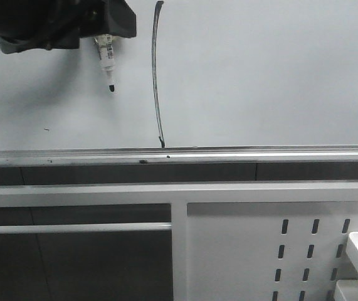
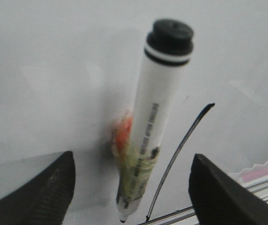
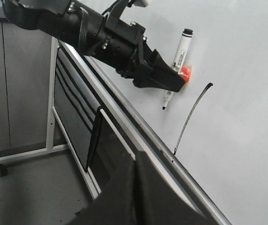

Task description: Write number 1 on whiteboard

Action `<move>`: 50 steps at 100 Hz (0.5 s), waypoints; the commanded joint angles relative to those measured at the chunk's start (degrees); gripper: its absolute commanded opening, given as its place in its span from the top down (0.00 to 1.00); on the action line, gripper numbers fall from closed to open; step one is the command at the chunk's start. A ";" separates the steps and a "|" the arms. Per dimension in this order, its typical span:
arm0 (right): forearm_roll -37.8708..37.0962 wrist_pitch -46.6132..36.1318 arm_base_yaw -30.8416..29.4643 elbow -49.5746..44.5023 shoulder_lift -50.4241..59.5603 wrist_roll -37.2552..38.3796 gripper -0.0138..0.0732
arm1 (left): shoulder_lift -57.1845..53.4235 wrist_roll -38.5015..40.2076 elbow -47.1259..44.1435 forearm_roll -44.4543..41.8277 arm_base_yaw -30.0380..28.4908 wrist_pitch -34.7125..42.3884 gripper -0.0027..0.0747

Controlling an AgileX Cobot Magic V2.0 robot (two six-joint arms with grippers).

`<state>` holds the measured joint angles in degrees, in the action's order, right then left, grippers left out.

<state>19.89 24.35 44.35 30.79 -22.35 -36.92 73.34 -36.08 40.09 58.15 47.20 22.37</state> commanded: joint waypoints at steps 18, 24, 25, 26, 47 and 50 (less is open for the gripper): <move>0.70 -5.91 -0.25 1.27 1.69 0.14 0.91 | -12.81 0.55 -5.12 -0.78 -0.21 2.91 0.34; 0.70 -8.39 -0.25 1.27 3.63 0.14 0.91 | -17.34 0.55 -7.29 -0.78 -0.21 1.25 0.36; 0.70 -9.16 -0.25 1.27 3.86 0.14 0.91 | -17.86 0.55 -7.52 -0.78 -0.21 0.97 0.36; 0.70 -9.55 -0.25 1.27 4.10 0.14 0.91 | -18.90 0.55 -7.74 -0.78 -0.21 0.42 0.37; 0.70 -15.52 -0.25 1.27 8.63 0.14 0.91 | -35.13 0.45 -13.32 -0.78 -0.21 -10.12 0.74; 0.70 -14.87 -0.25 1.27 8.77 0.14 0.91 | -37.20 0.45 -14.13 -0.78 -0.21 -11.09 0.82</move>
<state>20.07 13.99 44.35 30.79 -13.54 -36.92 42.11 -36.08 26.29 58.27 47.08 13.36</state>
